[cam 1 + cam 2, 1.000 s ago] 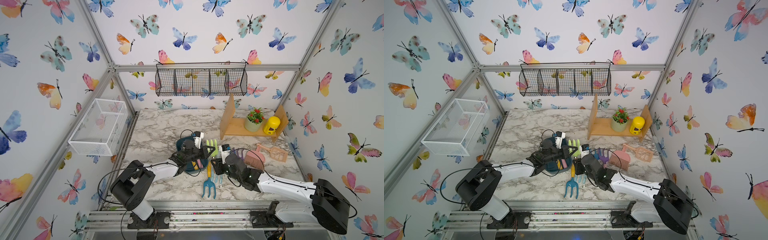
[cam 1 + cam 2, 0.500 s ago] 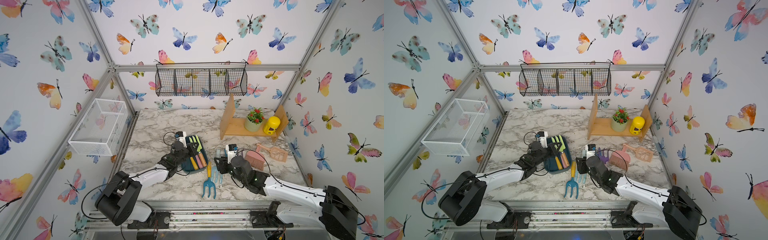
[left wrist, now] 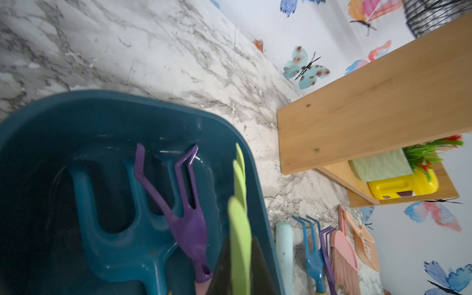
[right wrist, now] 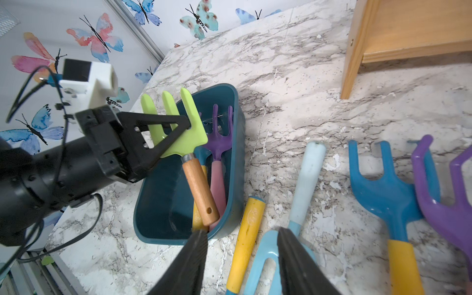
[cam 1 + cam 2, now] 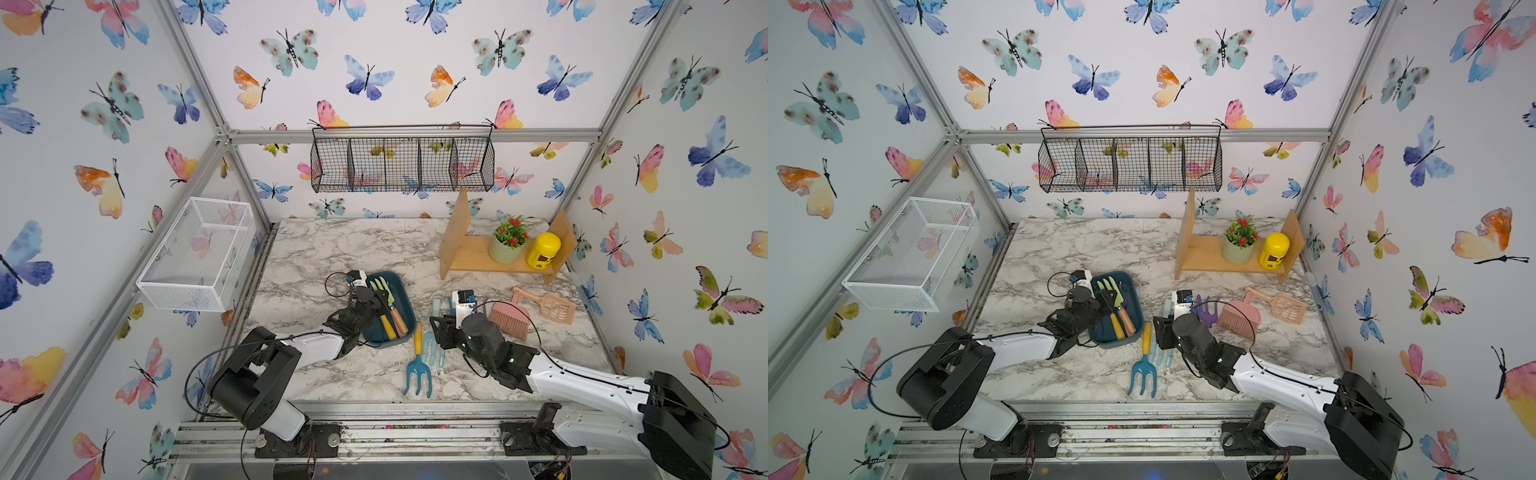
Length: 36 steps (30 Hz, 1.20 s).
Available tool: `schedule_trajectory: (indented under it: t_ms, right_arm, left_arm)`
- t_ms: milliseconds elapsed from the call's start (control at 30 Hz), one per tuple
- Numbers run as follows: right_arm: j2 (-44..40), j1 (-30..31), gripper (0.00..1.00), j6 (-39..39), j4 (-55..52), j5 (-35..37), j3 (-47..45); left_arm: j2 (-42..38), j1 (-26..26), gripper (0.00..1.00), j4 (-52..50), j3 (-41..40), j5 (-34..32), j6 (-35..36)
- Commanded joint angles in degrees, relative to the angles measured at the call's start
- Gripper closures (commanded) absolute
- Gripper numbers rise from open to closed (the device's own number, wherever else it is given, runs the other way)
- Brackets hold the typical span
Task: Put the rake into the storage box
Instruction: Place the rake in the storage box, then pick up the rake at the center of the board.
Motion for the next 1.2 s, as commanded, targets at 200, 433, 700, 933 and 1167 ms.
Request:
schedule_trajectory:
  t_ms: [200, 433, 700, 933, 1167]
  right_arm:
    - [-0.6, 0.0, 0.50, -0.1, 0.4, 1.9, -0.9]
    - [0.3, 0.0, 0.50, 1.0, -1.0, 3.6, -0.8]
    - [1.5, 0.0, 0.48, 8.1, -9.3, 15.7, -0.8]
    - [6.8, -0.2, 0.46, 16.8, -16.9, 20.6, -1.6]
    - [10.3, -1.5, 0.43, 18.4, -13.8, 18.1, -3.8]
  left_arm:
    - [6.3, -2.1, 0.96, 0.7, 4.5, -0.6, -1.8]
    - [2.2, -2.7, 0.51, -3.9, 4.3, -3.8, -1.1]
    - [-10.8, -6.5, 0.45, -19.6, 3.8, -22.2, 0.0]
    - [-21.3, -6.7, 0.41, -19.6, -1.6, -26.5, 0.1]
    - [-18.4, -6.8, 0.40, -19.0, 0.3, -22.9, 2.2]
